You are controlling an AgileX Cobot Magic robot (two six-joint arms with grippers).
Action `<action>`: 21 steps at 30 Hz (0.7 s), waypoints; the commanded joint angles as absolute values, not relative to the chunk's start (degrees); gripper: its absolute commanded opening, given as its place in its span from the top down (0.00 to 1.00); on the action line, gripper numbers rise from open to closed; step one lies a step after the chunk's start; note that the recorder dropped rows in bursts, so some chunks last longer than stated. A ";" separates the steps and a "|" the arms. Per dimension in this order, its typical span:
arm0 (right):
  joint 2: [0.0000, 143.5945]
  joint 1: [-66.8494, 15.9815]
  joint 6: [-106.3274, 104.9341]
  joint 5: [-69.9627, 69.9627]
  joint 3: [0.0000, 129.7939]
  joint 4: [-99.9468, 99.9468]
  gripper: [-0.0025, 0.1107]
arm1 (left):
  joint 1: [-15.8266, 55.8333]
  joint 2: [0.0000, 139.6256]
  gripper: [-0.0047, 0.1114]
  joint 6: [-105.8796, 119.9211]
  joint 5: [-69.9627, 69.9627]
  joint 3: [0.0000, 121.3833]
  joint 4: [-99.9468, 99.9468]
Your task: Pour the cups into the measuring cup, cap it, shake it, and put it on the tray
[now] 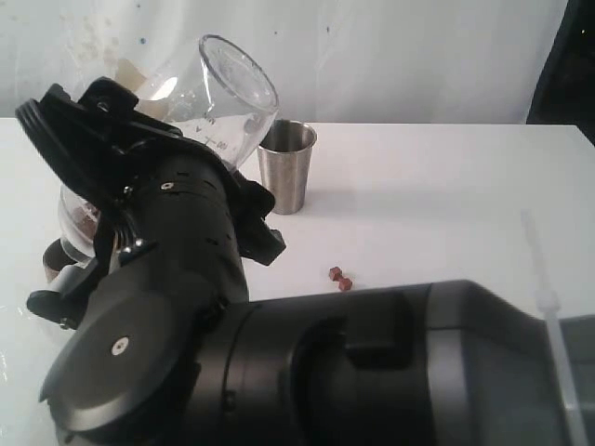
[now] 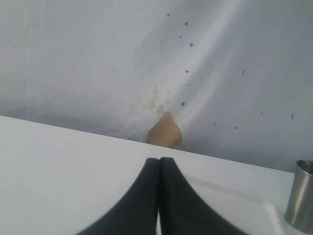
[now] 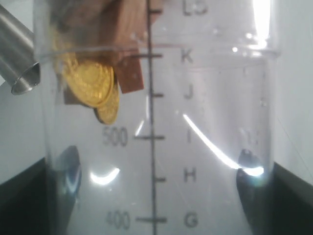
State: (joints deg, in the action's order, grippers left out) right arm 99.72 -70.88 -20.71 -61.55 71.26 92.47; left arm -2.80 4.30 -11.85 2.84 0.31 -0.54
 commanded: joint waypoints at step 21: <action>98.70 -70.86 -4.35 -64.79 71.89 91.92 0.98 | -2.70 3.96 0.96 -11.73 3.41 0.00 -0.68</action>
State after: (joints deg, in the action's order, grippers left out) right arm 99.72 -70.88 -11.08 -61.82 71.26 91.69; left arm -2.80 4.30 -11.85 2.84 0.31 -0.54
